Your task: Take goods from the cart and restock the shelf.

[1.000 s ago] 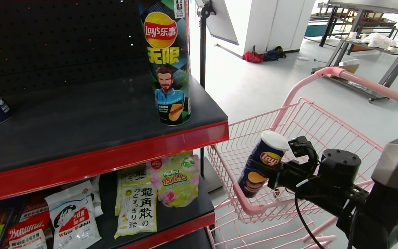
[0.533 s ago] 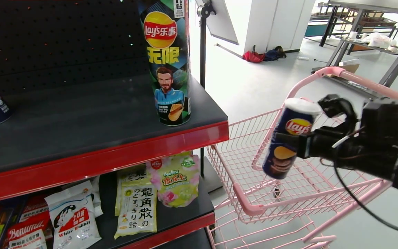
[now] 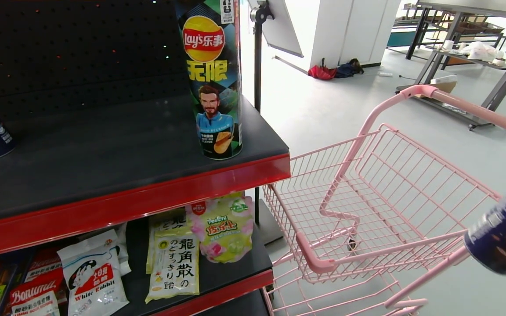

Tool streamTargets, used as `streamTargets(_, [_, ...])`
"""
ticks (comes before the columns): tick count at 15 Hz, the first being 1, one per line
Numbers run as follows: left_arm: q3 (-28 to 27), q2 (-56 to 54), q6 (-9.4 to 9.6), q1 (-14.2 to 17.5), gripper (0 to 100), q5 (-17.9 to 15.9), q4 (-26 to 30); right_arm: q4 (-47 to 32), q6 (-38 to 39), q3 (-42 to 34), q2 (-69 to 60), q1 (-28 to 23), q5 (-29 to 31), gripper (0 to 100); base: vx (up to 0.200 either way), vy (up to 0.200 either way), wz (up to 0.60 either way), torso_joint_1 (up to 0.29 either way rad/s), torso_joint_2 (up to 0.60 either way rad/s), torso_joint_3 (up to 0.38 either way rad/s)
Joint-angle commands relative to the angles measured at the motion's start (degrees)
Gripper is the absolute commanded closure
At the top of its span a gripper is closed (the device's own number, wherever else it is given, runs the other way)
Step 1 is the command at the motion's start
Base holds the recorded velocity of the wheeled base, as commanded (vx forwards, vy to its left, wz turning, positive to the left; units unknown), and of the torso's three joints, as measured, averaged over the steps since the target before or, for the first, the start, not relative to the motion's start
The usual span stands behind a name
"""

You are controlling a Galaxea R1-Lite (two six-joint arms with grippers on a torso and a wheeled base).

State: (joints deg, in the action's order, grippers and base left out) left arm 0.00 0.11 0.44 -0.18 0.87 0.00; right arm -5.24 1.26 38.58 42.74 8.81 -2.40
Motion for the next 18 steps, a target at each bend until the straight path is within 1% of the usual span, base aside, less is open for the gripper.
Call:
streamTargets(1, [0.0, 0.0, 0.00, 0.0, 0, 0.0, 0.0, -9.3, -0.6, -10.2, -23.3, -3.6, 0.9, 100, 0.000, 0.000, 0.00, 0.000, 0.00, 0.000])
streamTargets(4, [0.0, 0.0, 0.00, 0.0, 0, 0.0, 0.0, -11.0, -3.0, -10.5, -25.3, -3.5, 3.2, 100, 0.000, 0.000, 0.00, 0.000, 0.00, 0.000])
streamTargets(8, [0.0, 0.0, 0.00, 0.0, 0, 0.0, 0.0, -11.0, -3.9, -9.7, -24.2, -3.4, 3.2, 100, 0.000, 0.000, 0.00, 0.007, -0.02, -0.015])
streamTargets(12, [0.0, 0.0, 0.00, 0.0, 0, 0.0, -0.1, -10.7, -4.7, -9.3, -23.1, -3.2, 3.1, 100, 0.000, 0.000, 0.00, 0.117, -0.41, -0.279])
streamTargets(18, [0.0, 0.0, 0.00, 0.0, 0, 0.0, -0.1, -10.2, -4.8, -8.2, -20.3, -3.1, 3.0, 100, 0.000, 0.000, 0.00, 0.186, -0.54, -0.360])
